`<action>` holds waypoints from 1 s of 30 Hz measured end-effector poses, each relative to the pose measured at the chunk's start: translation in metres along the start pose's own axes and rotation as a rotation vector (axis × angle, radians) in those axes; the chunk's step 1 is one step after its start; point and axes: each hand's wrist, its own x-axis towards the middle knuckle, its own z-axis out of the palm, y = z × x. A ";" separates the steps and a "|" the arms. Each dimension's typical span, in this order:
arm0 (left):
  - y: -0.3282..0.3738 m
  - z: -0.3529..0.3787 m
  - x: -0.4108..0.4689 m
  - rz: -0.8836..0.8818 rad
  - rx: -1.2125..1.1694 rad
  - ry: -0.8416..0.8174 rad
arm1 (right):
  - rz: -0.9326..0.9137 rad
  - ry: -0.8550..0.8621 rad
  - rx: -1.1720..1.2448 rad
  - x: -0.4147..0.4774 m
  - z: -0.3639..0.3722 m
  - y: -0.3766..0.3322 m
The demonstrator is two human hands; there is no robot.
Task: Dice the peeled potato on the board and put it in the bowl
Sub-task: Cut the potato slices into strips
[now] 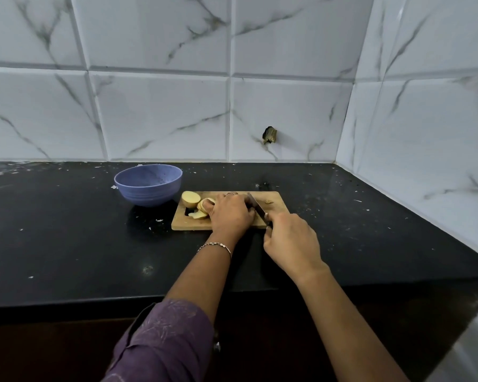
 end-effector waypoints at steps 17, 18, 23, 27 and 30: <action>-0.002 0.005 0.002 -0.058 -0.002 0.060 | -0.103 0.014 -0.082 0.001 0.011 -0.004; -0.002 0.005 0.002 -0.061 0.000 0.061 | -0.098 0.018 -0.083 0.001 0.011 -0.004; -0.006 0.005 0.000 -0.074 -0.028 0.063 | -0.028 0.043 -0.035 -0.002 0.006 0.002; -0.007 -0.001 -0.003 -0.121 -0.033 0.110 | -0.008 0.044 0.000 -0.008 0.001 0.007; -0.008 -0.004 -0.005 -0.146 -0.029 0.144 | 0.001 0.026 0.001 -0.011 -0.003 0.007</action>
